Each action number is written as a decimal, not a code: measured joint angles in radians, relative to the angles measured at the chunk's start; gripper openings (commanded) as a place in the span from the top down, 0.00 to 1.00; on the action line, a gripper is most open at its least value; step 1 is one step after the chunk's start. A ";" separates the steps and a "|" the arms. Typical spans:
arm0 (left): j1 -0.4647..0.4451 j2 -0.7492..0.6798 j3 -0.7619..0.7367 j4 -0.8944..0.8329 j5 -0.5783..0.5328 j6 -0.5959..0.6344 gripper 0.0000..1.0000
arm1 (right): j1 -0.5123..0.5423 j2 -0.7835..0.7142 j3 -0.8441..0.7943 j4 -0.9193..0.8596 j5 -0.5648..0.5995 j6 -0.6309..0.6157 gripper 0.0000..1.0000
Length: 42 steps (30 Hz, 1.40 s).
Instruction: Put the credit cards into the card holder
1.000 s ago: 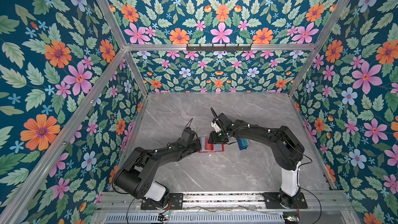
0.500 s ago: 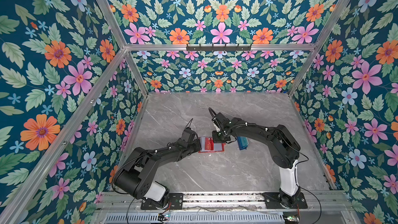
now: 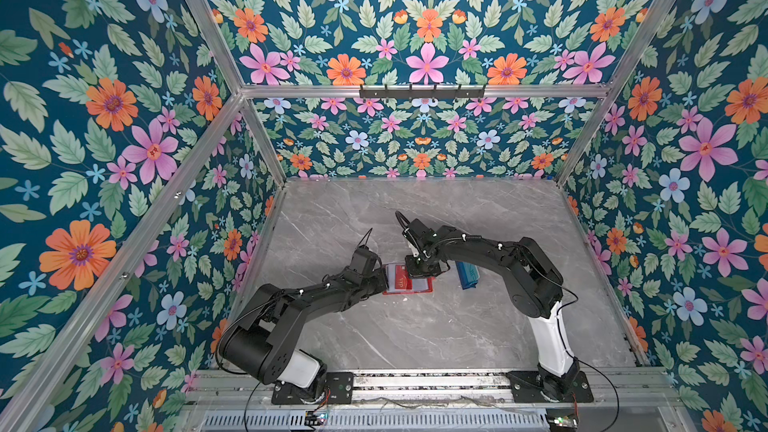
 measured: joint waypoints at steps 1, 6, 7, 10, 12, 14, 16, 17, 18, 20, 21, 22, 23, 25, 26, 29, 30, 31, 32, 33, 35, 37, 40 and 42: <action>0.000 0.000 0.000 0.000 0.000 0.000 1.00 | 0.000 0.006 0.007 -0.002 -0.004 0.000 0.84; 0.000 -0.004 0.000 -0.007 -0.003 0.000 1.00 | 0.002 0.021 0.026 -0.011 -0.022 0.000 0.79; 0.000 -0.005 0.000 -0.008 -0.003 0.000 1.00 | 0.002 0.023 0.028 -0.012 -0.023 0.000 0.79; 0.000 -0.005 -0.001 -0.008 -0.003 0.000 1.00 | 0.002 0.025 0.031 -0.014 -0.027 0.000 0.79; 0.000 -0.005 -0.001 -0.008 -0.003 0.000 1.00 | 0.002 0.025 0.029 -0.013 -0.029 0.000 0.79; 0.000 -0.005 -0.002 -0.007 -0.003 0.000 1.00 | 0.003 0.025 0.029 -0.013 -0.030 0.000 0.79; 0.000 -0.005 -0.002 -0.007 -0.003 0.000 1.00 | 0.003 0.024 0.027 -0.011 -0.030 0.000 0.78; 0.000 -0.005 -0.002 -0.007 -0.003 0.000 1.00 | 0.004 0.024 0.027 -0.011 -0.031 0.000 0.76; 0.000 -0.005 -0.003 -0.006 -0.003 0.000 1.00 | 0.004 0.024 0.027 -0.010 -0.034 -0.001 0.74; 0.000 -0.005 -0.003 -0.006 -0.003 0.000 1.00 | 0.005 0.024 0.026 -0.007 -0.039 -0.004 0.71; 0.000 -0.005 -0.003 -0.005 -0.003 0.000 1.00 | 0.005 0.024 0.027 -0.006 -0.041 -0.005 0.70; 0.000 -0.005 -0.003 -0.005 -0.003 0.000 1.00 | 0.005 0.024 0.027 -0.006 -0.044 -0.008 0.69; 0.000 -0.005 -0.003 -0.005 -0.003 0.000 1.00 | 0.005 0.023 0.026 -0.005 -0.045 -0.008 0.69; 0.000 -0.005 -0.003 -0.005 -0.003 0.000 1.00 | 0.005 0.017 0.018 0.002 -0.044 -0.008 0.68; 0.000 -0.005 -0.002 -0.006 -0.003 0.000 1.00 | 0.005 0.013 0.013 0.007 -0.044 -0.008 0.68; 0.000 -0.006 0.002 -0.013 -0.003 0.003 1.00 | 0.006 -0.012 -0.014 0.024 -0.044 -0.008 0.68; 0.000 -0.008 0.005 -0.023 0.000 0.005 0.99 | 0.008 -0.023 -0.028 0.029 -0.043 -0.007 0.68; 0.000 -0.011 0.010 -0.036 0.002 0.011 0.98 | 0.011 -0.037 -0.043 0.029 -0.043 -0.007 0.68; -0.001 -0.014 0.014 -0.049 0.002 0.015 0.97 | 0.011 -0.053 -0.059 0.024 -0.038 -0.006 0.68; -0.001 -0.019 0.022 -0.071 0.002 0.026 0.96 | 0.012 -0.071 -0.074 0.022 -0.026 -0.003 0.68; -0.001 -0.037 0.035 -0.107 0.002 0.037 0.93 | 0.007 -0.098 -0.099 0.023 -0.006 0.002 0.69; -0.001 -0.064 0.049 -0.130 0.002 0.056 0.91 | -0.002 -0.112 -0.121 0.027 0.026 0.008 0.70; -0.001 -0.103 0.059 -0.154 -0.016 0.066 0.89 | -0.008 -0.109 -0.140 0.029 0.042 0.022 0.71; -0.001 -0.122 0.059 -0.170 -0.036 0.075 0.86 | -0.006 -0.105 -0.140 0.031 0.045 0.022 0.71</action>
